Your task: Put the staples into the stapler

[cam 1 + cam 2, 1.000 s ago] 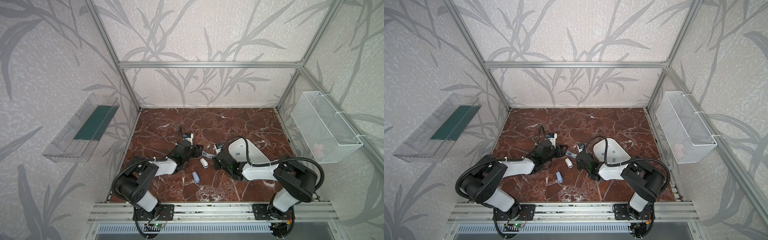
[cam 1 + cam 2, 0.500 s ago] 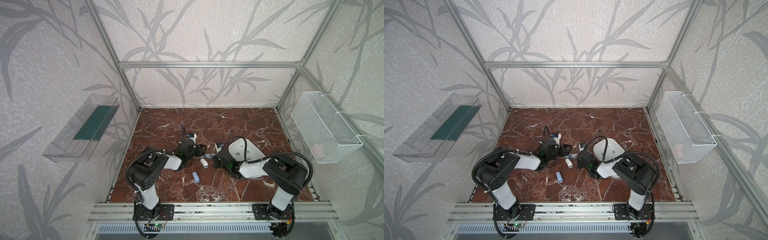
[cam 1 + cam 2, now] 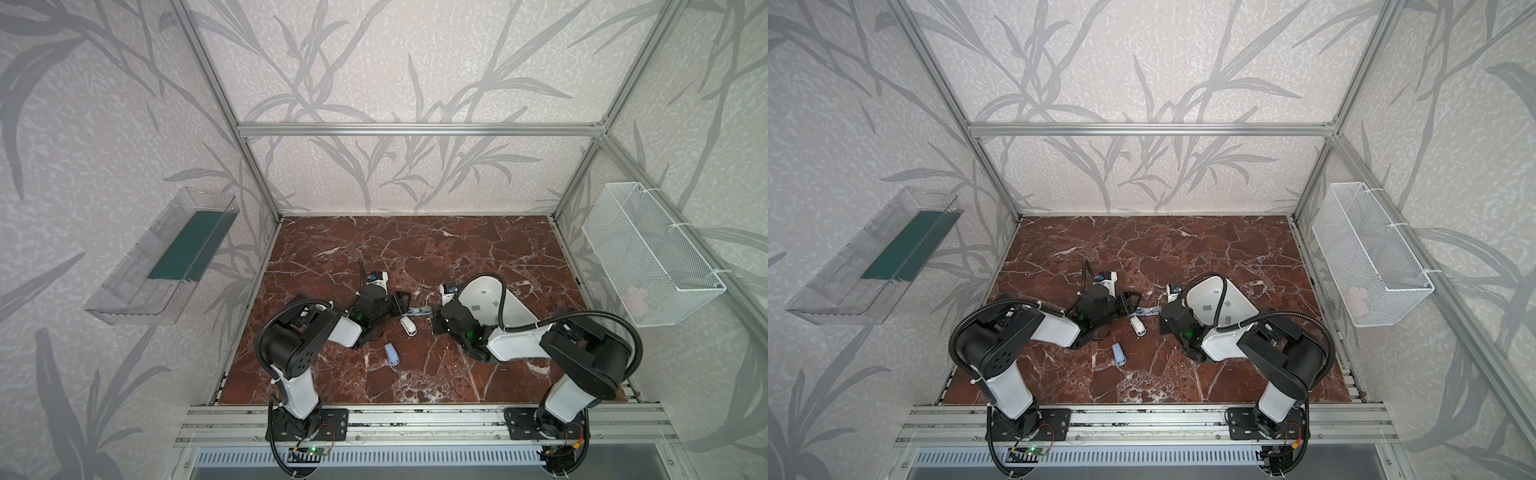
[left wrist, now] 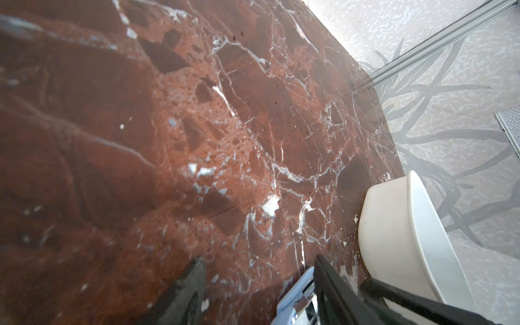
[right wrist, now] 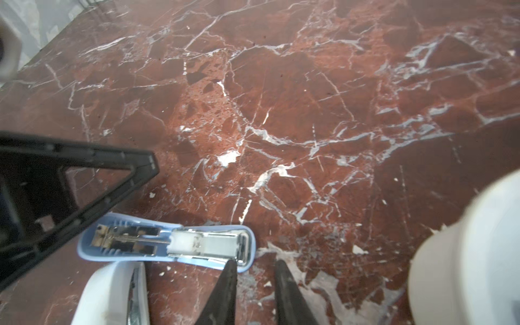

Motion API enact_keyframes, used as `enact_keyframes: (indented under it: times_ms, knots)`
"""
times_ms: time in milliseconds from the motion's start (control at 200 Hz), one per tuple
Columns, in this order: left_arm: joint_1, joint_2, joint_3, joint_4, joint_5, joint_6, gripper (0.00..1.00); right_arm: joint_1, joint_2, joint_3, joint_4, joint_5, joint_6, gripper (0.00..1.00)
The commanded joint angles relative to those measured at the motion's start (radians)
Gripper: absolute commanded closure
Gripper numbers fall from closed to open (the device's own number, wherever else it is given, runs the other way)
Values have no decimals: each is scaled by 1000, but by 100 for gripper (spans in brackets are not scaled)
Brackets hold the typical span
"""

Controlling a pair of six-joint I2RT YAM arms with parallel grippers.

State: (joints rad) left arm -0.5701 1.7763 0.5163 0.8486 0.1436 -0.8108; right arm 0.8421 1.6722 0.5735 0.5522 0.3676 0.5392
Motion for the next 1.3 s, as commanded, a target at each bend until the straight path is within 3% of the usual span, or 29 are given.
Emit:
enact_keyframes:
  times_ms: [0,175,415,795,1085,1295]
  knots:
    - [-26,8,-23,90,-79,-87,37,-12,29,59,-71,63,35,75]
    - [-59,-13,-26,52,-126,-133,36,-12,118,100,-77,29,43,78]
    - [-98,-8,26,-19,-133,-163,36,-8,110,106,-106,-45,63,80]
    - [-113,-34,193,-272,-162,19,36,26,88,86,-75,-61,86,81]
    - [-149,40,295,-437,-229,137,37,37,93,89,-69,-64,89,81]
    - [-151,73,318,-530,-342,204,48,37,62,83,-90,-62,84,81]
